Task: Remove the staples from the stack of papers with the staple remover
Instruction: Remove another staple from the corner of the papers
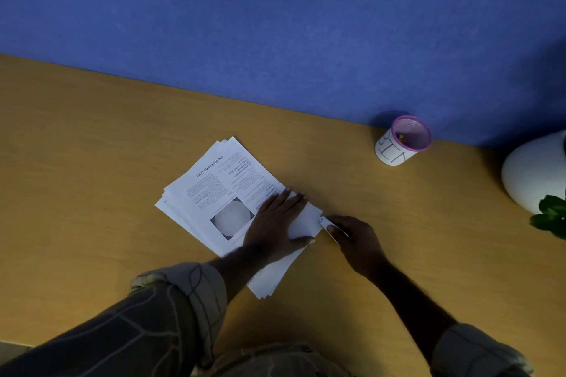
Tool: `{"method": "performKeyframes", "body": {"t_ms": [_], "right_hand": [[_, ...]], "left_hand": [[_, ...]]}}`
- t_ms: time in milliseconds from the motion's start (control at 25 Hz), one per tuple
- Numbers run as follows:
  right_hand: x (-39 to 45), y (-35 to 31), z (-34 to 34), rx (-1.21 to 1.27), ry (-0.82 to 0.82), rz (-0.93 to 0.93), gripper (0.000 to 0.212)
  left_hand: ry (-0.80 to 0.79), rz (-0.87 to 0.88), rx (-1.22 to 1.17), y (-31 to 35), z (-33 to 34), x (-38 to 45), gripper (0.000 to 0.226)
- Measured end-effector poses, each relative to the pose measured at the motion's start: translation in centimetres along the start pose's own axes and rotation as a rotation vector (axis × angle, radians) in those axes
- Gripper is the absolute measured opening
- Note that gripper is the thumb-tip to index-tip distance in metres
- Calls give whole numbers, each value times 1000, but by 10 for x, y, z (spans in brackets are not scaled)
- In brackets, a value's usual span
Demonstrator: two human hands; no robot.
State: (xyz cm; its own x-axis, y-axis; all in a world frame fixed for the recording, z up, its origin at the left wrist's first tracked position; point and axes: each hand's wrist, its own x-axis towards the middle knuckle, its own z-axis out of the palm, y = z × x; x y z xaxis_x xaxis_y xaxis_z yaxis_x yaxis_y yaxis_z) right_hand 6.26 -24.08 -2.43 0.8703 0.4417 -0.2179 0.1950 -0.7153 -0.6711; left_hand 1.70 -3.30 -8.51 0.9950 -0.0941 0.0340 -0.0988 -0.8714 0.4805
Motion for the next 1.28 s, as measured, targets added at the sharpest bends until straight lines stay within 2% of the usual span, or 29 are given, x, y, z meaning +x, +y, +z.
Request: {"method": "performKeyframes", "body": {"t_ms": [120,200,280,640,880,1080,1200,1280], "right_hand": [[1,-12,3,-80,-7,-90,24],[0,-14,6,-288,33,-178,24],[-2,-14,7,-325,107,-188,26],[-3,-2,3,-323,229,-36,25],[-1,10,-8,-25,388,250,14],[2,17,-11,-188,381,311,19],[0,2,-10,-346,456,210,19],[2,-14,-4,-408,409,65,17]], "left_hand": [[-2,5,-12,0,-1,-1,90],[-9,8,-6,-1,-1,0,91],[-14,7,2,-1,-1,0,91],[-32,-12,14,2,-4,-1,92],[-44,-26,27,3,-4,-1,93],[-57,-30,38,6,-8,0,92],[-42,-10,52,3,-15,1,87],[-23,-6,85,-4,-22,0,83]]}}
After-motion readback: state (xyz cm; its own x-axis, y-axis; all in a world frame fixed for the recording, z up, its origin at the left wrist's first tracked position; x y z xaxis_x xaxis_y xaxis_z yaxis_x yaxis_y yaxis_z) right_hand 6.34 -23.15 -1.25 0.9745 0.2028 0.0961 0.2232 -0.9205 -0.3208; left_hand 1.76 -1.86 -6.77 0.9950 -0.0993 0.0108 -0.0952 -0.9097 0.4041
